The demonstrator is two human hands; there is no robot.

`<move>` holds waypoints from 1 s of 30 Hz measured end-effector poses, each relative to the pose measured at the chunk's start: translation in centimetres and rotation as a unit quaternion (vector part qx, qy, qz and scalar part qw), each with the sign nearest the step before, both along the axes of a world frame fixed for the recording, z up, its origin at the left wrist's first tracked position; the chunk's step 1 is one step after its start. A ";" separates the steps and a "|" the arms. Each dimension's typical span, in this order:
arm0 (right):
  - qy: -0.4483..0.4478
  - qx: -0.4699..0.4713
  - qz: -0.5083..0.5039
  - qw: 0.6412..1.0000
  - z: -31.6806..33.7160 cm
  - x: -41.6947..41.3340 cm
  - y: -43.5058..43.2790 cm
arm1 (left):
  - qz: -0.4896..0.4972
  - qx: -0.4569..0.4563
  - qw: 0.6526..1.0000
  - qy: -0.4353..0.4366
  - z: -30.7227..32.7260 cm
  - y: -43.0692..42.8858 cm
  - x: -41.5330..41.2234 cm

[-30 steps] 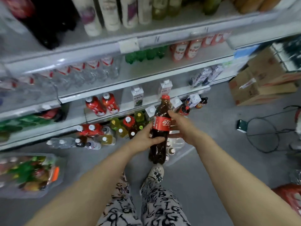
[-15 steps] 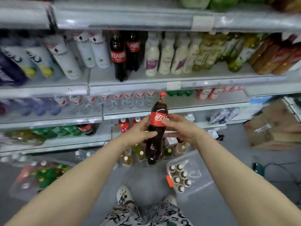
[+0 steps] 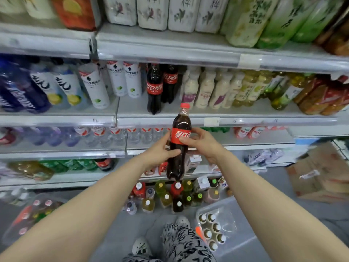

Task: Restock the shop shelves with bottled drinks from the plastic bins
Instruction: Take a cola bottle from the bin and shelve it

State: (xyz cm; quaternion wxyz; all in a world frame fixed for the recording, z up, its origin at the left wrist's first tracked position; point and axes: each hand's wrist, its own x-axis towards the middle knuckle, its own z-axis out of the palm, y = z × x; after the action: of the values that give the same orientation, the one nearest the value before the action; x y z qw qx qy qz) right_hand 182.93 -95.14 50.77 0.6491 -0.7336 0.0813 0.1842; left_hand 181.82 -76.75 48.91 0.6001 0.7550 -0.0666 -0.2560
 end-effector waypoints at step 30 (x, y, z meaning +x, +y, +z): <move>-0.192 -0.134 0.005 0.972 3.3 17.8 1.5 | 0.139 -0.011 0.987 -0.074 2.0 -2.3 13.5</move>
State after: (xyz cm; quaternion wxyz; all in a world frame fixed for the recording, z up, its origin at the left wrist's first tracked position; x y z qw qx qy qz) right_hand 200.69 -93.67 54.06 0.5475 -0.8359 -0.0247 0.0306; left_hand 195.34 -79.05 50.94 0.6313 0.7673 -0.0077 -0.1124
